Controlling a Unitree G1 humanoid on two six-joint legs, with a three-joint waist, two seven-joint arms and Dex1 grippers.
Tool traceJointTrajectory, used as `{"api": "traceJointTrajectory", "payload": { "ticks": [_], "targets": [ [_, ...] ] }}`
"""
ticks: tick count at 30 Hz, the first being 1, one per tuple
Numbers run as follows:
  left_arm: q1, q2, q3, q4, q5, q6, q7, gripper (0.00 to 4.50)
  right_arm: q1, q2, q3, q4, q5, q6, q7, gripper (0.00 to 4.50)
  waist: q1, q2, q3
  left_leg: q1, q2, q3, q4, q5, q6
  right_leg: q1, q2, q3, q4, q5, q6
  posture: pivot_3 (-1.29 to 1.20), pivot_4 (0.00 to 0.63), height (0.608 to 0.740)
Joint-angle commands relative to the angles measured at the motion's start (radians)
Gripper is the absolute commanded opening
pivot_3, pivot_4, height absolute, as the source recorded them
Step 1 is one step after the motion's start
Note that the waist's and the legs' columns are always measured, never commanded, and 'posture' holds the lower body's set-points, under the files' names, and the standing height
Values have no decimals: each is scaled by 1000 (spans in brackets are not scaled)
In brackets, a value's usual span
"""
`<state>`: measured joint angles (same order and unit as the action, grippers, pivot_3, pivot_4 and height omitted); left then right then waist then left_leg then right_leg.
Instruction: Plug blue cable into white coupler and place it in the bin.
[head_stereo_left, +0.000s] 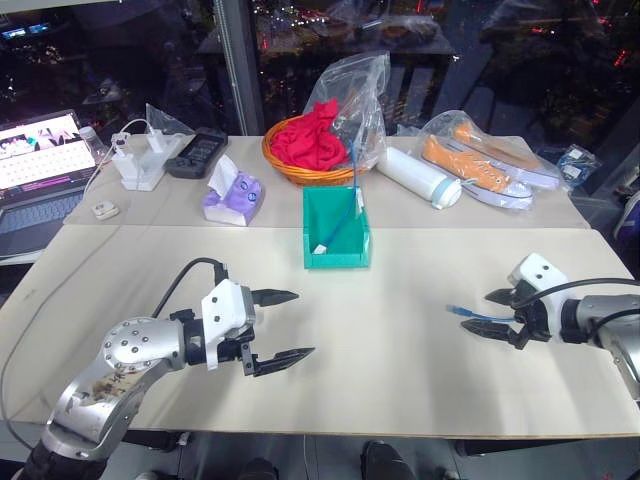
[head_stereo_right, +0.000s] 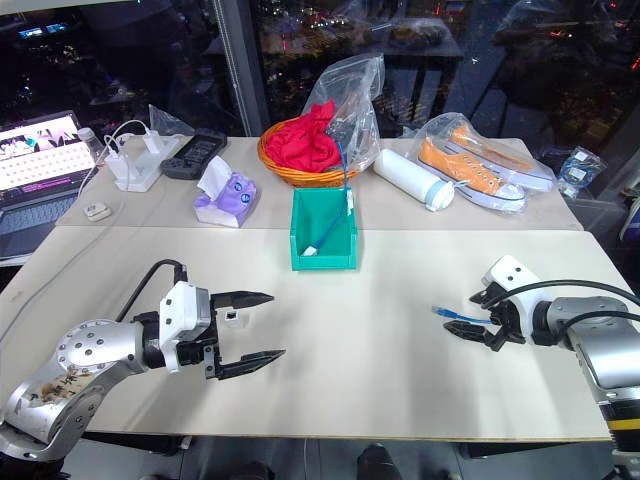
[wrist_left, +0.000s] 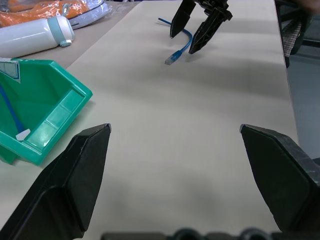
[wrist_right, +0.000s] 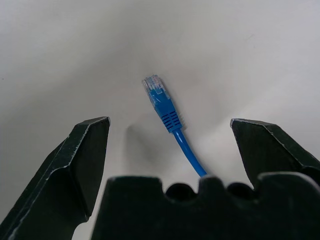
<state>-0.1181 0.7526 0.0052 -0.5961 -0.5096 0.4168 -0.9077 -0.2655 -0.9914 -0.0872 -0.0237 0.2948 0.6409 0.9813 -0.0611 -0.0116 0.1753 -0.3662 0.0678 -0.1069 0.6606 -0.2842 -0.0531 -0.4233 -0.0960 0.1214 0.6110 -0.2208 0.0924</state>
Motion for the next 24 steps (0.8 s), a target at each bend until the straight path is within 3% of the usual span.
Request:
{"api": "traceJointTrajectory", "payload": {
  "ticks": [1, 5, 6, 8, 19, 24],
  "targets": [
    [-4, -7, 12, -21, -14, -10, 3, 4463, -29, -5, 17, 26, -25, -7, -6, 4500, 0, 0, 0, 0, 0, 0, 0, 0, 0, 0, 0, 0, 0, 0, 0, 0, 150, 722],
    [2, -14, 22, -25, -30, 7, 14, 4463, -61, 6, 84, 100, -76, 14, -20, 4500, -2, 0, 0, 1, 0, 0, 0, 0, 0, 0, 0, 0, 0, 0, 0, 0, 150, 722],
    [3, -15, 22, -26, -31, 8, 16, 4500, -68, 8, 93, 113, -82, 18, -21, 4089, -3, 0, 0, 1, 0, 0, 0, 0, 0, 0, 0, 0, 0, 0, 0, 0, 150, 722],
    [3, -16, 23, -27, -29, 8, 19, 4500, -78, 10, 107, 130, -91, 22, -20, 3853, -5, 0, 0, 1, 0, 0, 0, 0, 0, 1, 0, 0, 0, 0, 0, 0, 150, 722],
    [6, -17, 26, -24, -27, 10, 33, 4500, -81, 11, 142, 133, -98, 8, 25, 107, -5, 0, 0, 4, 0, 0, 0, 0, 0, 4, 0, 0, 0, 0, 0, 0, 150, 722],
    [9, -15, 26, -22, -26, 8, 35, 4500, -42, 16, 158, 81, -89, -25, 69, 38, -5, -1, -1, 4, 0, 0, 0, 0, 0, 4, 0, 0, 1, 0, 0, 0, 150, 722]
  ]
}}
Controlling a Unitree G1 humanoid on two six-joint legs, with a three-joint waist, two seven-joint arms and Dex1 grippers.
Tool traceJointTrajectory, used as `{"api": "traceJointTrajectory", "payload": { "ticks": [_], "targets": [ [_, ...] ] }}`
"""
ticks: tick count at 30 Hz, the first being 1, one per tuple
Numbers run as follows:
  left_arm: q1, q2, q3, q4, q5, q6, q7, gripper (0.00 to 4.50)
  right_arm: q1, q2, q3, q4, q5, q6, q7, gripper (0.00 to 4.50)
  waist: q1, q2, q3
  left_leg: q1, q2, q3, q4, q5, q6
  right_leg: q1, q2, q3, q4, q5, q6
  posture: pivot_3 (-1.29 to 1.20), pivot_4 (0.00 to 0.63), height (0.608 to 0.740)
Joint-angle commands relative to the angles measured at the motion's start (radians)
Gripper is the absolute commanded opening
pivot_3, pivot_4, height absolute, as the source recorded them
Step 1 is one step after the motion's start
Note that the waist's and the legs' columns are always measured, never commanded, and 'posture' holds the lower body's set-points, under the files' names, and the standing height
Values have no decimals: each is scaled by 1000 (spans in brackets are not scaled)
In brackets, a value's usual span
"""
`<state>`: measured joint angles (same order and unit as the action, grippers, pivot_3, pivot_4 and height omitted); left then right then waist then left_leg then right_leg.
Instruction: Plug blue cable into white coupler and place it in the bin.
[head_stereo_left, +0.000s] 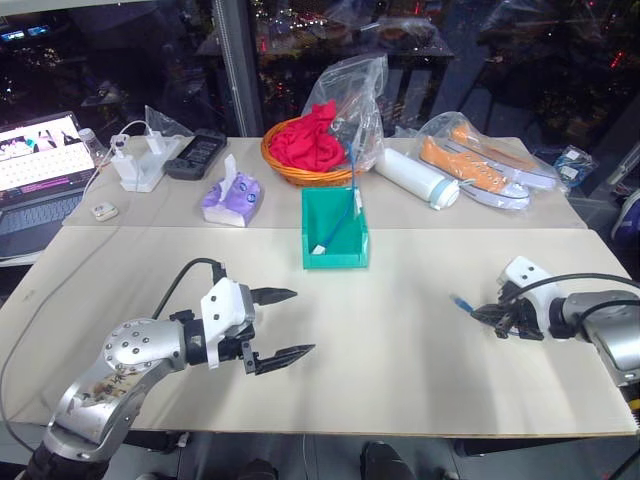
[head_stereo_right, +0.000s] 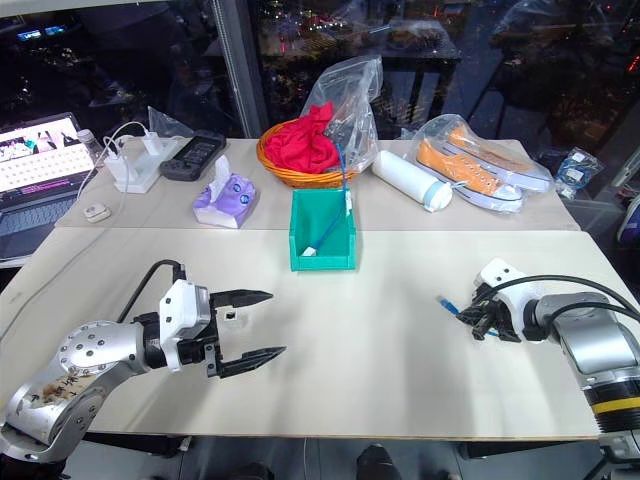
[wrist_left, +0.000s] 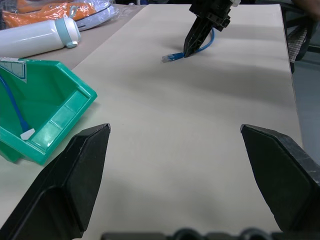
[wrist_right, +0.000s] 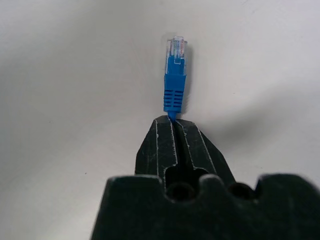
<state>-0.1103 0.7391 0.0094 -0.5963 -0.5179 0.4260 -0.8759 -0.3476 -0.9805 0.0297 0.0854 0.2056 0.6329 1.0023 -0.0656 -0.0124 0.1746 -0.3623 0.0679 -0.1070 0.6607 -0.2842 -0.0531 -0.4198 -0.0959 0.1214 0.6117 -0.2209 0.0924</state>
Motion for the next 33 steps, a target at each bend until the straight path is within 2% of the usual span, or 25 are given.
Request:
{"api": "traceJointTrajectory", "payload": {
  "ticks": [1, 6, 10, 17, 21, 22, 24, 26, 27, 33],
  "targets": [
    [1, -1, 23, -21, -18, -2, 3, 4500, 45, 9, 41, -39, 3, -31, 54, 38, 0, -1, -1, 0, 0, 0, 0, 0, 0, 0, 0, 0, 0, 0, 0, 0, 150, 722],
    [-1, -1, 24, -17, -18, 0, 3, 4500, 62, 58, 78, -224, 66, -55, 122, 38, -8, -2, -1, 1, 0, 0, 0, 0, 0, 0, 1, 0, 0, 0, 0, 0, 150, 722],
    [-7, -2, 15, -14, -17, 1, -1, 4500, 5, 167, 224, -352, 42, 1, 108, 38, -12, -2, -1, 3, 1, 0, 0, 0, 0, 0, 2, 1, 2, 0, 0, 0, 150, 722],
    [-12, -3, 1, -10, -17, 9, -13, 4500, -131, 331, 354, -286, -43, 34, 21, 38, -8, -2, -1, 2, 1, 0, 0, 0, 0, -1, 2, 1, 2, 0, -1, 0, 150, 722],
    [-19, 5, -7, -7, -15, 16, -28, 4500, -143, 341, 380, -245, -80, 15, 10, 38, -4, -2, -1, 2, 1, 0, 0, 0, 0, -1, 2, 1, 3, 0, -1, 0, 150, 722],
    [-21, 5, -8, -6, -14, 16, -31, 4500, -142, 342, 382, -239, -84, 12, 6, 684, -4, -3, -1, 2, 1, 0, 0, 0, 0, 0, 2, 1, 2, 0, -1, 0, 150, 722],
    [-33, 6, -17, 2, -14, 19, -43, 4500, -130, 336, 367, -254, -73, 18, 4, 1209, -5, -3, -1, 3, 1, 0, 0, 0, 0, 0, 2, 1, 2, 0, -1, 0, 150, 722],
    [-39, 6, -22, 10, -14, 21, -52, 4500, -124, 335, 350, -268, -60, 32, -1, 2021, -5, -3, -1, 4, 1, 0, 0, 0, 0, 0, 2, 1, 3, 0, -1, 0, 150, 722],
    [-46, 6, -29, 24, -14, 24, -62, 4500, -117, 328, 319, -294, -33, 49, 3, 2206, -4, -3, -1, 4, 1, 0, 0, 0, 0, 1, 2, 1, 3, 0, -1, 0, 150, 722],
    [-90, -28, -88, 196, 20, -20, -139, 4500, -66, 291, 93, -489, 153, 193, -8, 4302, 3, -2, -1, 1, 1, 0, 0, 0, 0, -1, 2, 1, 3, 0, -1, 0, 150, 722]
  ]
}}
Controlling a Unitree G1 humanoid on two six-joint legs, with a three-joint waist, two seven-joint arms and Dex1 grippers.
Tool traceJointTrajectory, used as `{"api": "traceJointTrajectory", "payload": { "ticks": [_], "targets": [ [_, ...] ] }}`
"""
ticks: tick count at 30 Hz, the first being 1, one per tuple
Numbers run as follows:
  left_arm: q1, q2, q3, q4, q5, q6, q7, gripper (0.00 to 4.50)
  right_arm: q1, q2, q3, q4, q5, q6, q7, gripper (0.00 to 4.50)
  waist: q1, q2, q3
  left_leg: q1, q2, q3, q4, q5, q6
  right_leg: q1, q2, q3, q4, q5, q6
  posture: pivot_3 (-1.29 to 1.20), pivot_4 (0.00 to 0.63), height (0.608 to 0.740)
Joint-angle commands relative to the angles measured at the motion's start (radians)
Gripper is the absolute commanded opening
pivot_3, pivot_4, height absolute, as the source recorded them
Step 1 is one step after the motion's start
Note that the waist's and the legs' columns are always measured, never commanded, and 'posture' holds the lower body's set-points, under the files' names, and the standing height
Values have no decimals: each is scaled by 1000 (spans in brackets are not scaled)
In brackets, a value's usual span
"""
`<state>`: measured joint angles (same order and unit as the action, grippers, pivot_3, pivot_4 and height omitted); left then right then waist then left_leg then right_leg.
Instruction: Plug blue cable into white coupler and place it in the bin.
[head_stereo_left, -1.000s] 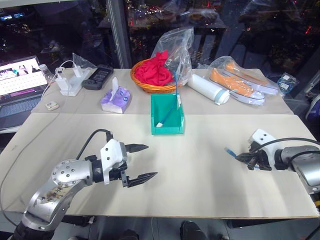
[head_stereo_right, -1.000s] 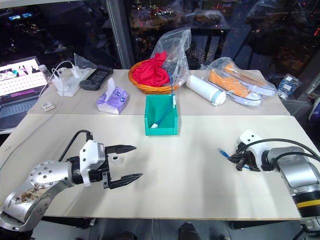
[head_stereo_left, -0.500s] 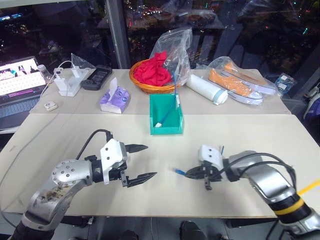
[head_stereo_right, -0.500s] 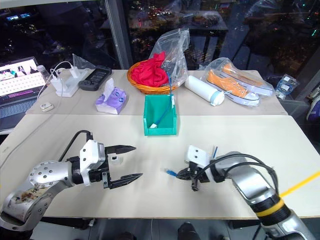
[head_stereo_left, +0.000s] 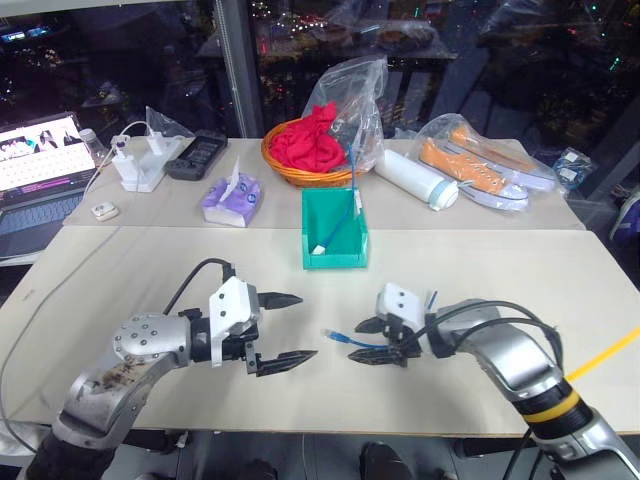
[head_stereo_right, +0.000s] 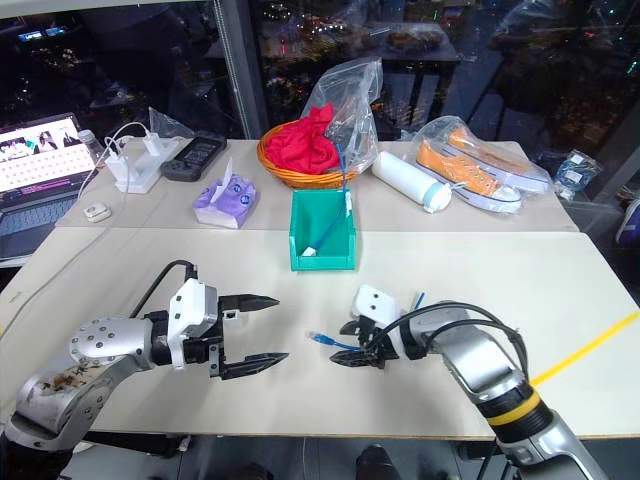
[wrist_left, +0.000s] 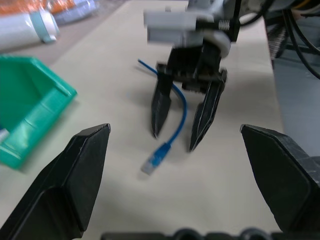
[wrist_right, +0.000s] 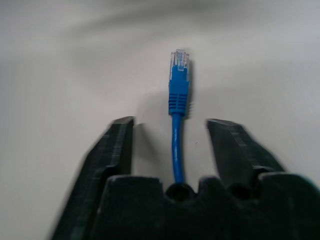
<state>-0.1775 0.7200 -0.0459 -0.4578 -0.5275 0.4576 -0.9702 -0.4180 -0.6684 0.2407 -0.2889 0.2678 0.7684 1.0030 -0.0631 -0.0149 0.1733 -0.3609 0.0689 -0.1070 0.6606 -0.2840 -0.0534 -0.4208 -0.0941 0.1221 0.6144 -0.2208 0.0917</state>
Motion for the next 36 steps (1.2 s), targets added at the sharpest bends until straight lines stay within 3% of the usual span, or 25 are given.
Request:
{"api": "traceJointTrajectory", "payload": {
  "ticks": [1, 5, 8, 17, 21, 24, 34, 36],
  "targets": [
    [-42, -24, -52, 103, 40, -65, -62, 4500, 22, -36, -175, -154, 132, 80, -6, 4302, 1, 0, 0, 0, 0, 0, 0, 0, 0, 0, 0, 0, 0, 0, 0, 0, 150, 722],
    [-139, -91, -148, 309, 128, -174, -138, 4500, 84, -66, -382, -268, 290, 168, -21, 4302, 17, 0, 0, -1, 0, 0, 0, 0, 1, 0, 0, 0, -1, 0, 0, 0, 150, 722],
    [-215, -144, -202, 434, 178, -248, -191, 4500, 121, -62, -459, -317, 353, 208, -71, 4302, 21, 0, 0, -1, 0, 0, 0, 0, 1, 0, 0, -1, -1, 0, 0, 0, 150, 722],
    [-421, -298, -329, 904, 373, -538, -309, 4500, 203, -38, -562, -444, 479, 277, -257, 4302, 19, 0, 0, -1, 0, 0, 0, 0, 1, 0, 0, 0, -1, 0, 0, 0, 150, 722],
    [-454, -332, -329, 1005, 398, -598, -342, 4500, 220, -49, -590, -474, 524, 294, -310, 4302, 21, 0, 0, -1, 0, 0, 0, 0, 1, 1, 0, 0, -2, 0, 0, 0, 150, 722],
    [-461, -343, -324, 1031, 398, -613, -368, 3731, 232, -62, -602, -485, 552, 296, -338, 4339, 23, 0, 0, -1, 0, 0, 0, 0, 1, 1, 0, -1, -2, 0, 0, 0, 150, 722],
    [-438, -334, -314, 983, 396, -583, -396, 312, 230, -97, -584, -469, 599, 276, -393, 4339, 20, 0, -1, 0, 0, 0, 0, 0, 1, 1, 0, 0, -1, 0, 0, 0, 150, 722],
    [-431, -332, -308, 959, 390, -579, -396, 75, 222, -100, -576, -462, 603, 274, -398, 4339, 20, 0, -1, 0, 0, 0, 0, 0, 1, 1, 0, 0, -1, 0, 0, 0, 150, 722]
  ]
}}
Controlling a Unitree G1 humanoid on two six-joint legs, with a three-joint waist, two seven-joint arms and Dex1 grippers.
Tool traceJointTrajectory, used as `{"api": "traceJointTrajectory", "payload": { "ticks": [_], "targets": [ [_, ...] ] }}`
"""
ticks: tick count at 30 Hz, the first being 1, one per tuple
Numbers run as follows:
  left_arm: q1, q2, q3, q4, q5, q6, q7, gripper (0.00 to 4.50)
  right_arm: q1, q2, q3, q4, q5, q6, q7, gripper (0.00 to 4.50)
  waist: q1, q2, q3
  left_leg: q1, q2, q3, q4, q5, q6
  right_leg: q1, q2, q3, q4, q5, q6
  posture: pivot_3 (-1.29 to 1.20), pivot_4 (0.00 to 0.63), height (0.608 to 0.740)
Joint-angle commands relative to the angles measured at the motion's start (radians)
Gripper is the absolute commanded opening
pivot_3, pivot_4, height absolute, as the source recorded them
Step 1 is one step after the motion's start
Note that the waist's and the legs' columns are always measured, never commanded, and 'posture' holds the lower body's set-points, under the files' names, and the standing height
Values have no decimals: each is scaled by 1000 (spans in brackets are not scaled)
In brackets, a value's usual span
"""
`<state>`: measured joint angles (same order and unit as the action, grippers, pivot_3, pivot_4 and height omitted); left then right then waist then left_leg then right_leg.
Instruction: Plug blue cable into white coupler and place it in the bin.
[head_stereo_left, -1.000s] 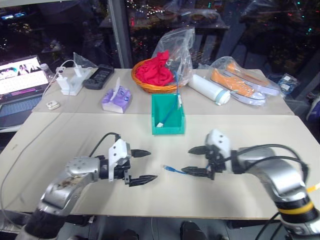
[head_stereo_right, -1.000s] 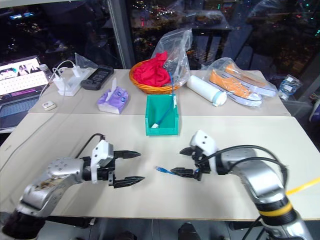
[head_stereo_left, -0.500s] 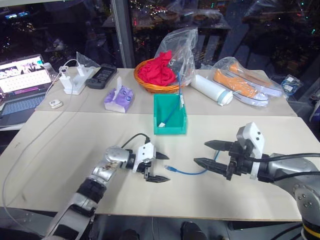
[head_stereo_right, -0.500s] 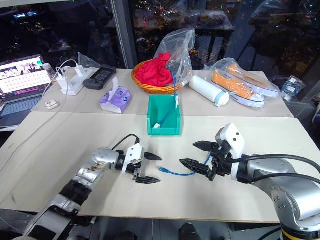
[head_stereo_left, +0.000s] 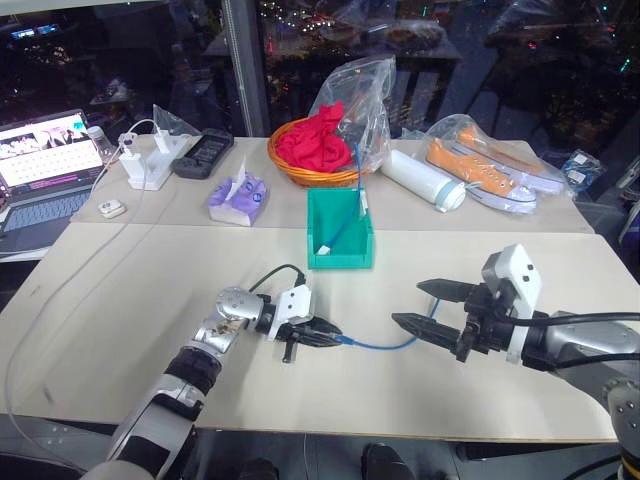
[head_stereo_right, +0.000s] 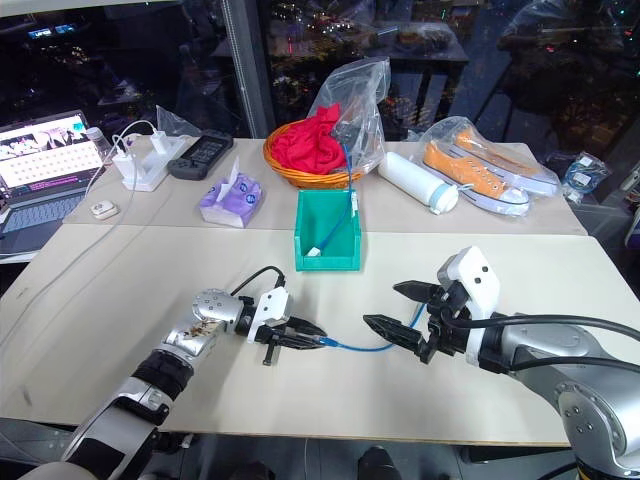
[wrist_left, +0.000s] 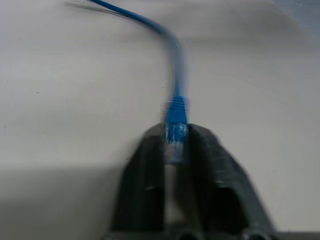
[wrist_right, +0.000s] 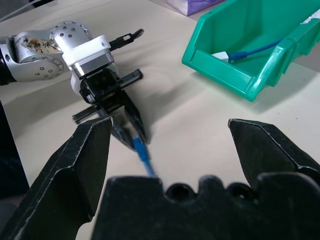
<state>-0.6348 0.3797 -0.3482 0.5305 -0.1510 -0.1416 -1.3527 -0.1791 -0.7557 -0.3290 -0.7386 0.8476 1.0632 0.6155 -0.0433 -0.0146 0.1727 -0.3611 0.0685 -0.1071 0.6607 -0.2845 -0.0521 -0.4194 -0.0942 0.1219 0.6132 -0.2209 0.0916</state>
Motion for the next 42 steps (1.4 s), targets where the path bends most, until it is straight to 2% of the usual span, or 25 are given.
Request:
{"api": "traceJointTrajectory", "payload": {
  "ticks": [1, 6, 10, 15, 20, 22, 26, 30, 38, 42],
  "targets": [
    [30, 10, -2, -43, 10, 22, -14, 76, -20, -14, -3, -9, 26, -22, -13, 4339, 0, 0, 0, 0, 0, 0, 0, 0, 0, 0, 0, 0, 0, 0, 0, 0, 150, 722],
    [36, 25, 23, -208, -19, 66, 3, 76, -12, 8, -17, -12, 77, -12, -32, 4339, 0, 0, 0, -1, 0, 0, 0, 0, 0, -1, 0, 0, 0, 0, 0, 0, 150, 722],
    [32, 60, 65, -420, -57, 161, 39, 76, 67, 15, -103, -32, 189, -8, -39, 4339, 5, 0, 0, -3, 0, 0, 0, 0, 0, -2, 0, 0, 0, 0, 0, 0, 150, 722],
    [67, 95, 117, -682, -103, 336, 146, 76, 166, 22, -243, -59, 429, -60, -101, 4339, 5, 0, 0, -3, 0, -1, 0, 0, 0, -2, 0, 0, -1, 0, 0, 0, 150, 722],
    [137, 117, 145, -817, -103, 455, 252, 76, 256, 29, -355, -43, 662, -156, -220, 4339, 1, 0, 0, -1, 0, -1, 0, 0, 0, -1, 0, 0, 0, 0, 0, 0, 150, 722],
    [162, 104, 154, -848, -97, 472, 308, 76, 293, 37, -362, -40, 751, -199, -293, 4339, 1, 0, 0, -1, 0, -1, 0, 0, 0, -1, 0, 0, 0, 0, 0, 0, 150, 722],
    [175, 32, 156, -869, -44, 480, 473, 76, 383, 82, -247, -73, 778, -245, -443, 4339, 5, 0, 0, -1, 0, -1, 0, 0, 0, 0, 0, 0, -1, 0, 0, 0, 150, 722],
    [189, -16, 148, -878, 12, 433, 584, 76, 456, 159, -138, -123, 806, -315, -527, 4339, 6, 0, 0, -2, 0, -1, 0, 0, 0, 0, 0, 0, -1, 0, 0, 0, 150, 722],
    [209, -52, 148, -857, -2, 386, 626, 76, 325, 338, 98, -99, 876, -508, -828, 4339, -1, 0, 0, 0, 0, -1, 0, 1, -1, 0, 1, 1, 0, 0, 0, 0, 150, 722],
    [202, -51, 143, -837, -7, 352, 614, 76, 250, 384, 199, -68, 831, -533, -928, 4339, 0, 0, 0, -1, 0, -1, 0, 1, -1, 0, 0, 1, 0, 0, 0, 0, 150, 722]
  ]
}}
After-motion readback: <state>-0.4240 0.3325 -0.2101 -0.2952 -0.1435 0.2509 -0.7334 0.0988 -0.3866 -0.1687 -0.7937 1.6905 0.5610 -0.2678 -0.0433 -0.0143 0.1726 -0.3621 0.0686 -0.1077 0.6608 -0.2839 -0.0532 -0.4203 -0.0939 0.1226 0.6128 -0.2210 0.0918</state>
